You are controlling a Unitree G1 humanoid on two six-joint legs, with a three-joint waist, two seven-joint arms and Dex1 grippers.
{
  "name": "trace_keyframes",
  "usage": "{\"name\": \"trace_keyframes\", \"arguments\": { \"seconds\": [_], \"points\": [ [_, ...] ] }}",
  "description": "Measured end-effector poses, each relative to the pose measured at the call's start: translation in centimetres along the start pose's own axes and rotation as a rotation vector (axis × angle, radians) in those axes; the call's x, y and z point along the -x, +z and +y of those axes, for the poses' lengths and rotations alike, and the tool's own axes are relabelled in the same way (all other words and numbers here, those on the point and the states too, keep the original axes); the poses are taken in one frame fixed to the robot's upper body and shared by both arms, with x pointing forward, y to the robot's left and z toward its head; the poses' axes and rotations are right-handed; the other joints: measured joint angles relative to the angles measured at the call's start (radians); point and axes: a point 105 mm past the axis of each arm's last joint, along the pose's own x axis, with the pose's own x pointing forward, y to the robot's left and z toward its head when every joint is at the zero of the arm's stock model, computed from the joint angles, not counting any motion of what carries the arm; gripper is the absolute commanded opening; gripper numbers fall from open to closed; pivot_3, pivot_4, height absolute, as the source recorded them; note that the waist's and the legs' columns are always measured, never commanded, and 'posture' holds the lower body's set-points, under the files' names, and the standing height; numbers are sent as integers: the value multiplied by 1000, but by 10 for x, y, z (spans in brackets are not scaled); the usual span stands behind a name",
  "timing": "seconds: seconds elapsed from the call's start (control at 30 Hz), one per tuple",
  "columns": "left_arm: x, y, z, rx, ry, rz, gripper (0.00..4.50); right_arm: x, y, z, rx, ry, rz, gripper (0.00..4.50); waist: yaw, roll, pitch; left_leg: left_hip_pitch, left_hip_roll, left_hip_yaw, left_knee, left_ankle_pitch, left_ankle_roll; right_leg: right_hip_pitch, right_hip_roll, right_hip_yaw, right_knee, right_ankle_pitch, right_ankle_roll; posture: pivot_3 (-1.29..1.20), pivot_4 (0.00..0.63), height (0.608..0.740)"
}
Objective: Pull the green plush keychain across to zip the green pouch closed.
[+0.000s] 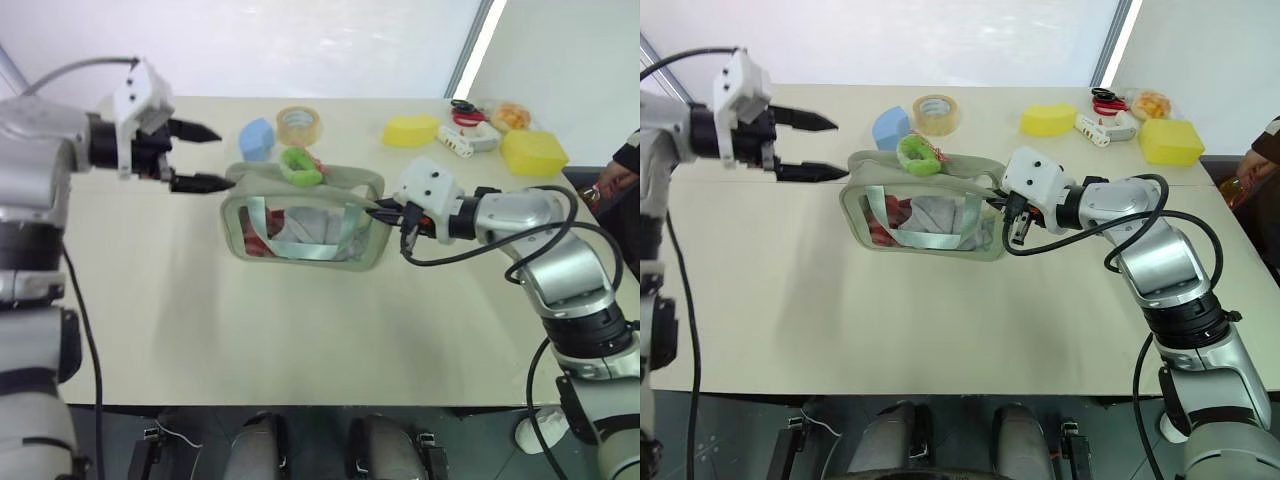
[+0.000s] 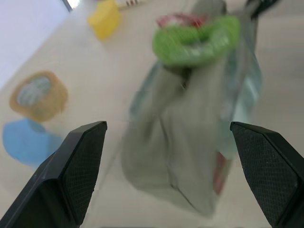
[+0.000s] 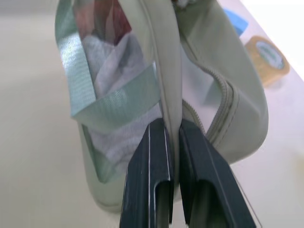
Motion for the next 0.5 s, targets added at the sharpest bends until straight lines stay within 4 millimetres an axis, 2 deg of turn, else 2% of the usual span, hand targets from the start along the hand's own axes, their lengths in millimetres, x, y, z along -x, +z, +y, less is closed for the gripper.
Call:
{"name": "trace_keyframes", "arguments": {
  "seconds": [0.07, 0.17, 0.27, 0.4, 0.5],
  "points": [
    [-7, -14, -13, 33, -35, 19, 4444, 0, -1, 0, 1, -4, 3, 0, 3, 0, 0, 0, 0, 0, 1, 0, 0, 1, 0, 0, 0, 0, 0, 0, 150, 740],
    [-24, -36, -15, 56, 11, 29, 4444, -1, 0, 0, 2, -3, 1, 0, 4, 0, 0, 0, 0, 0, 0, 0, 0, 1, 0, 0, -1, 0, 0, 0, 150, 740],
    [-32, -40, -13, 68, 42, 16, 3648, -2, 1, 1, 3, 5, -9, 0, 0, 0, 0, 0, 0, 0, 0, 0, 0, 1, 0, 0, -1, 0, 0, 0, 150, 740],
    [-31, -36, -8, 36, 56, 10, 1469, -2, 1, 1, 8, 6, -7, 0, 0, 0, 0, 0, 0, 0, 0, 0, 0, 0, 0, 0, 0, 0, 0, 0, 150, 740],
    [-31, -36, -8, 40, 57, 9, 59, -2, 1, 1, 10, 5, -5, 0, 2, 0, 0, 0, 0, 0, 0, 0, 0, 1, 0, 0, -1, 0, 0, 0, 150, 740]
  ]
}}
